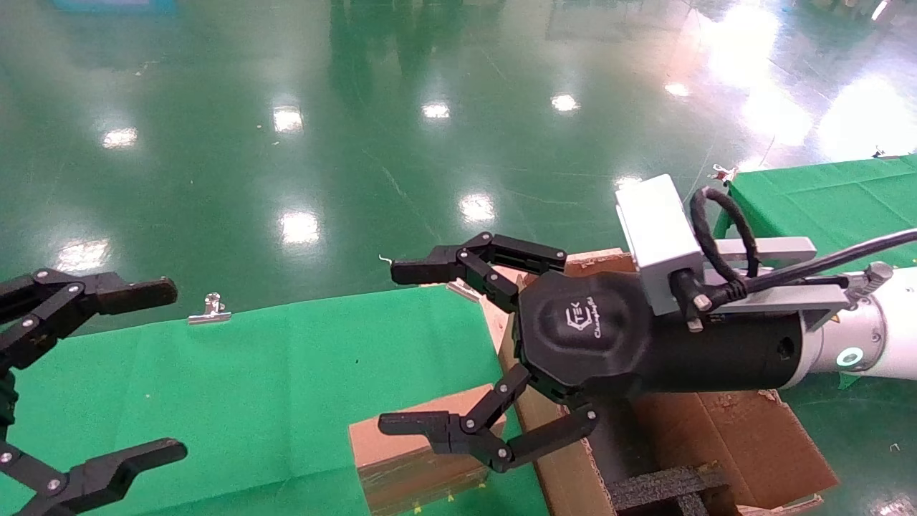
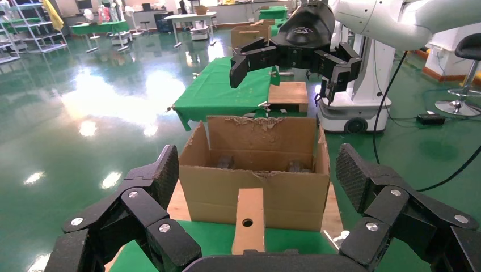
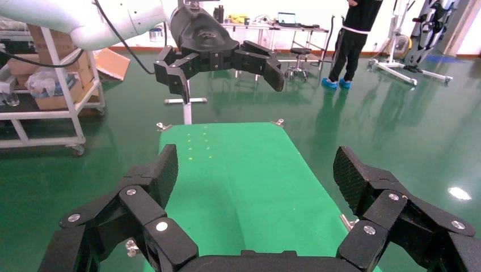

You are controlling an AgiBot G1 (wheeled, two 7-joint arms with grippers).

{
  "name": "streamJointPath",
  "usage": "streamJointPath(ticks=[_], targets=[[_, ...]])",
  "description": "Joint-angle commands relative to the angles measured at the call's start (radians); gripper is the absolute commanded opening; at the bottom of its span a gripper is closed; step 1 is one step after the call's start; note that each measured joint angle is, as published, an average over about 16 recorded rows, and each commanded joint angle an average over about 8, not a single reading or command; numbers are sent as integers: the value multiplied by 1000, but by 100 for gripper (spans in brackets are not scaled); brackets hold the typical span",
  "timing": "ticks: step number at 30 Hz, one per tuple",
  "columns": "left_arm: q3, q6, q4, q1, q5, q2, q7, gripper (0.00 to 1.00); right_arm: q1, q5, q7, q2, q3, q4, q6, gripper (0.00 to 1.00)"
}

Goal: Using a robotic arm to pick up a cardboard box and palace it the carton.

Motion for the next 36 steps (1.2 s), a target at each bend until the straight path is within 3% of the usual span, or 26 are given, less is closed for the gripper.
streamJointPath(ticks=[1,12,13,20,21,30,36], targets=[[0,0,0,0,0,0,0,100,0,0,0,0,0,0,0,100],[0,0,0,0,0,0,0,100,0,0,0,0,0,0,0,100],[0,0,0,0,0,0,0,95,0,0,0,0,0,0,0,100],[0,0,0,0,0,0,0,7,0,0,0,0,0,0,0,100],[0,0,0,0,0,0,0,0,0,0,0,0,0,0,0,100],[0,0,0,0,0,0,0,0,6,-18,2,2,-8,0,-1,100],[0,0,0,0,0,0,0,0,51,-133,-11,-11,-59,6,-20,100]])
